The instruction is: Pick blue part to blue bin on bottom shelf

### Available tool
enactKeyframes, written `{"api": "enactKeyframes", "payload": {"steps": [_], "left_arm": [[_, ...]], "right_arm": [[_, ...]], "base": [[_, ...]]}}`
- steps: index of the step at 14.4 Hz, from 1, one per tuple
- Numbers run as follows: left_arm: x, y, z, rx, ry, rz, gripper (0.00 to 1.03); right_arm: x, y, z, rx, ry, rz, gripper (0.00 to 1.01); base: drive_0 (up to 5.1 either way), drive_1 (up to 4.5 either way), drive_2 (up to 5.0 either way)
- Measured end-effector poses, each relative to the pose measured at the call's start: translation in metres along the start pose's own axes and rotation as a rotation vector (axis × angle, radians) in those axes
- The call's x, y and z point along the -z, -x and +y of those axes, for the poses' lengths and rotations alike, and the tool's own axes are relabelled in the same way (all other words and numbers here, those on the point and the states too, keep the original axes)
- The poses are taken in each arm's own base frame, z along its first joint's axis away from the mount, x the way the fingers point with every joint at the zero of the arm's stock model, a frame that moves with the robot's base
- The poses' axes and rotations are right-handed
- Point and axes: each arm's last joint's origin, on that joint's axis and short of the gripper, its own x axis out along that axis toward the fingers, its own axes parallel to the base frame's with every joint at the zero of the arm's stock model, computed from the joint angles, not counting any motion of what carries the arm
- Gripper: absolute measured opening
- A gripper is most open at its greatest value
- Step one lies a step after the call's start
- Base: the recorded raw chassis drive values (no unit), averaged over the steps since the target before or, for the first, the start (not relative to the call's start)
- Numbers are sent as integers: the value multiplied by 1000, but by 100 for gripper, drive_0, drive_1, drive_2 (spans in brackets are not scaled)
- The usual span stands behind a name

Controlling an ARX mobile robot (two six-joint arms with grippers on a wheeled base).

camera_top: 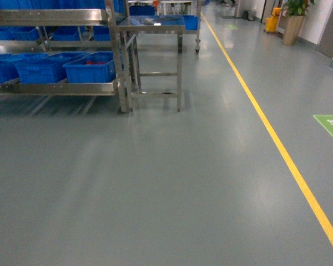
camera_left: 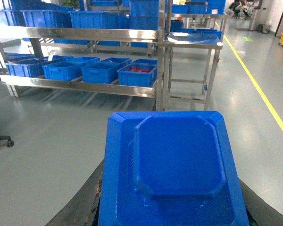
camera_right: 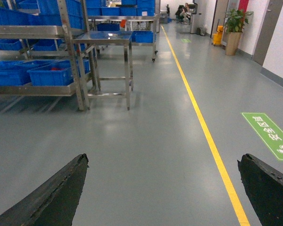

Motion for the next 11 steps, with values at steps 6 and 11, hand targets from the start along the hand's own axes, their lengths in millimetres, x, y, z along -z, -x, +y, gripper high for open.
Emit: {"api": "enactKeyframes", "payload": {"steps": [6, 11], "left_arm": [[1, 0, 0, 0, -3, 5, 43], [1, 0, 0, 0, -3, 5, 43]], "right_arm": [[0, 0, 0, 0, 0, 1, 98], [0, 0, 0, 0, 0, 1, 98]], "base": [[-2, 424, -428], [-5, 421, -431]]}}
